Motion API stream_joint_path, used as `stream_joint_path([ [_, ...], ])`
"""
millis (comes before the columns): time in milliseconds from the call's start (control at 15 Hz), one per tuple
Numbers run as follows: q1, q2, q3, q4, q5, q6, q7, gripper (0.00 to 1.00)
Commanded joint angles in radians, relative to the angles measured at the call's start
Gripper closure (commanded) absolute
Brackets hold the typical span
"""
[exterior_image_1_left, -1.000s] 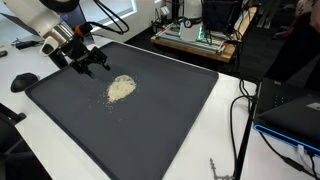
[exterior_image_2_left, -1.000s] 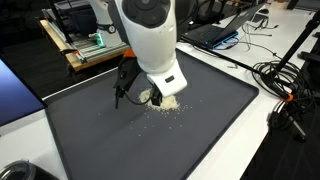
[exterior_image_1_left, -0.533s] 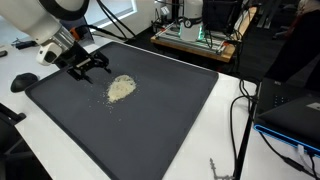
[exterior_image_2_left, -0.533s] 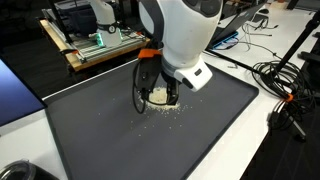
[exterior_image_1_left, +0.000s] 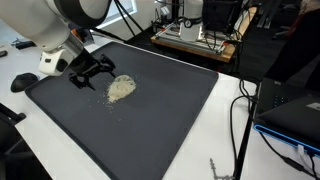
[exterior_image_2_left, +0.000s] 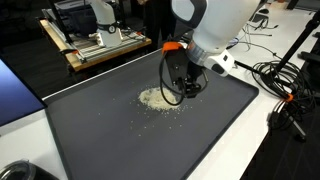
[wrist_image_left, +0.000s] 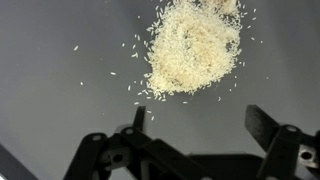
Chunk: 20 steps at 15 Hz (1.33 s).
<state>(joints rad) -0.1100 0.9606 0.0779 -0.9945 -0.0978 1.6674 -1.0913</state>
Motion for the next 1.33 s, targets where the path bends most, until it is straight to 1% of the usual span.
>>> stream_joint_path([
  [0,0.066,-0.017,-0.054,-0.004,-0.051,-0.002,0.119,0.0],
  [267,0.101,-0.067,-0.086,-0.084,-0.039,0.03,0.359,0.0],
  [467,0.121,-0.124,-0.103,-0.176,-0.033,0.072,0.535,0.0],
  [533,0.116,-0.143,-0.09,-0.206,-0.049,0.085,0.598,0.0],
  [667,0.115,-0.206,-0.079,-0.305,-0.041,0.138,0.699,0.0],
  [933,0.116,-0.316,-0.079,-0.476,-0.028,0.251,0.859,0.0],
  [1133,0.113,-0.403,-0.082,-0.608,-0.025,0.343,0.943,0.0],
  [1267,0.112,-0.458,-0.085,-0.703,-0.026,0.43,0.986,0.0],
])
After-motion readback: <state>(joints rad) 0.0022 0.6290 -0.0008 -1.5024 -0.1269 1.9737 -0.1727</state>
